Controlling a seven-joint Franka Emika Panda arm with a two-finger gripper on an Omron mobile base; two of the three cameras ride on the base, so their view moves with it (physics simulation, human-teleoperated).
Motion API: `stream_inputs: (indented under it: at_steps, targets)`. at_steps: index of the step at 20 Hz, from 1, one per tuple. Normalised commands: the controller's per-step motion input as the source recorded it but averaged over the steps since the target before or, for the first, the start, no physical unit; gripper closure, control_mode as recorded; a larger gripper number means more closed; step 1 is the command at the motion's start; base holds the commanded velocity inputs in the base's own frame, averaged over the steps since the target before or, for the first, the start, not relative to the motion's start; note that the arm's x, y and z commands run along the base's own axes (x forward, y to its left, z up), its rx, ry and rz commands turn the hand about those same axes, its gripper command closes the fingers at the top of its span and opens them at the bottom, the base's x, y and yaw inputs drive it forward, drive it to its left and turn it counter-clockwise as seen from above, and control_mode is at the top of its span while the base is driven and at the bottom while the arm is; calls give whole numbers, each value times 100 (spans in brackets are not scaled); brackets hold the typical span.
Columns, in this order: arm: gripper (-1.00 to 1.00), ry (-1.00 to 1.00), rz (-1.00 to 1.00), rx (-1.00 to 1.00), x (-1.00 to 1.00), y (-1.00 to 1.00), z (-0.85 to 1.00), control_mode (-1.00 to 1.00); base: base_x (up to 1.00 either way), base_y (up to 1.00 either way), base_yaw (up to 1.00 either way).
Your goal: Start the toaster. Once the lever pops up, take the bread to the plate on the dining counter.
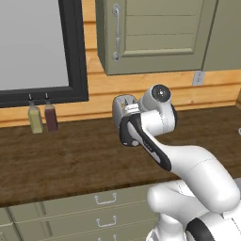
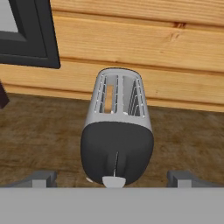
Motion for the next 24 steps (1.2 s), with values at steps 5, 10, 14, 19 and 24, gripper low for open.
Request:
stream_inputs:
  at_steps: [5,10,14,19,24]
  targets:
    - [-100,0,0,0,0,0,0,-100,0,0,0]
    - [-100,0,0,0,0,0,0,-100,0,0,0]
    - [-100,0,0,0,0,0,0,-100,0,0,0]
    - [-100,0,0,0,0,0,0,-100,0,0,0]
    - [-100,0,0,0,0,0,0,-100,0,0,0]
